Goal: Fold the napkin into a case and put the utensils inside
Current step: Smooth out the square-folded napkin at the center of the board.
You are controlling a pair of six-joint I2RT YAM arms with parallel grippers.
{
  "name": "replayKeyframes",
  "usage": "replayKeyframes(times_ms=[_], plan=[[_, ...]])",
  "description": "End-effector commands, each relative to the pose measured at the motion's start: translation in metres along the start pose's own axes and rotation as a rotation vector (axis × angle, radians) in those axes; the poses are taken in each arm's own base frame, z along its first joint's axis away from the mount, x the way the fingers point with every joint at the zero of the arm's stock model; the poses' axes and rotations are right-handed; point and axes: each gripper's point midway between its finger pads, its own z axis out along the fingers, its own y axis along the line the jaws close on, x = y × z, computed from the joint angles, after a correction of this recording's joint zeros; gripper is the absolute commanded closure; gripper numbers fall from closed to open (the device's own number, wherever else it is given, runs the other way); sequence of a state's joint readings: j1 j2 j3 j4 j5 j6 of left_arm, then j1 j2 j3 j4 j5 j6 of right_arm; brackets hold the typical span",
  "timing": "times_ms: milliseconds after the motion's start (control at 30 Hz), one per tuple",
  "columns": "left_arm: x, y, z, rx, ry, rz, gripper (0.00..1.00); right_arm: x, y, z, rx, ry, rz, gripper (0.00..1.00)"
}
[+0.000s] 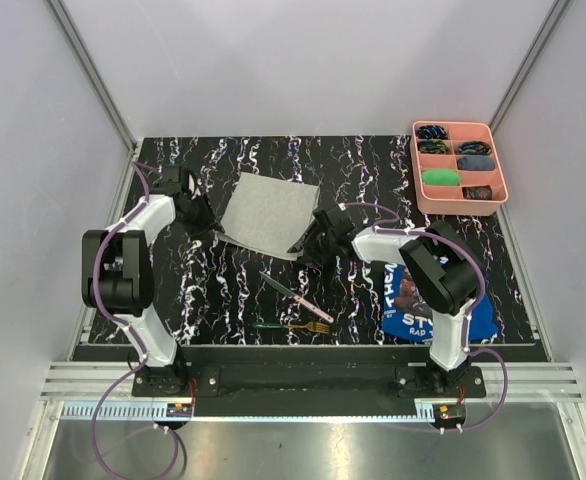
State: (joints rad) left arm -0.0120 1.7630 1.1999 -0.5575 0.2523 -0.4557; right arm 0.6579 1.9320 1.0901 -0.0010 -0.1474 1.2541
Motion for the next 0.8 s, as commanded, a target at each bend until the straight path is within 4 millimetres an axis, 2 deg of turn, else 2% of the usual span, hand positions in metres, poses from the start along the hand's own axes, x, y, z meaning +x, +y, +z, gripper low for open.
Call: replayKeyframes(times_ms=[0, 167, 233, 400, 767], plan=[[-0.009, -0.006, 0.004, 0.028, -0.029, -0.005, 0.55, -0.004, -0.003, -0.005, 0.033, -0.059, -0.005, 0.51], [-0.009, -0.011, 0.009, 0.059, -0.016, -0.014, 0.58, -0.002, -0.003, 0.004, 0.037, -0.043, -0.008, 0.53], [-0.008, -0.01, 0.012, 0.057, -0.012, -0.017, 0.59, 0.0, -0.002, 0.005, 0.035, -0.034, -0.008, 0.6], [-0.006, -0.01, 0.013, 0.058, -0.008, -0.019, 0.61, -0.004, -0.005, 0.002, 0.043, -0.059, 0.001, 0.67], [-0.005, -0.011, 0.011, 0.073, -0.011, -0.012, 0.57, -0.013, 0.002, 0.006, 0.038, -0.102, -0.027, 0.75]])
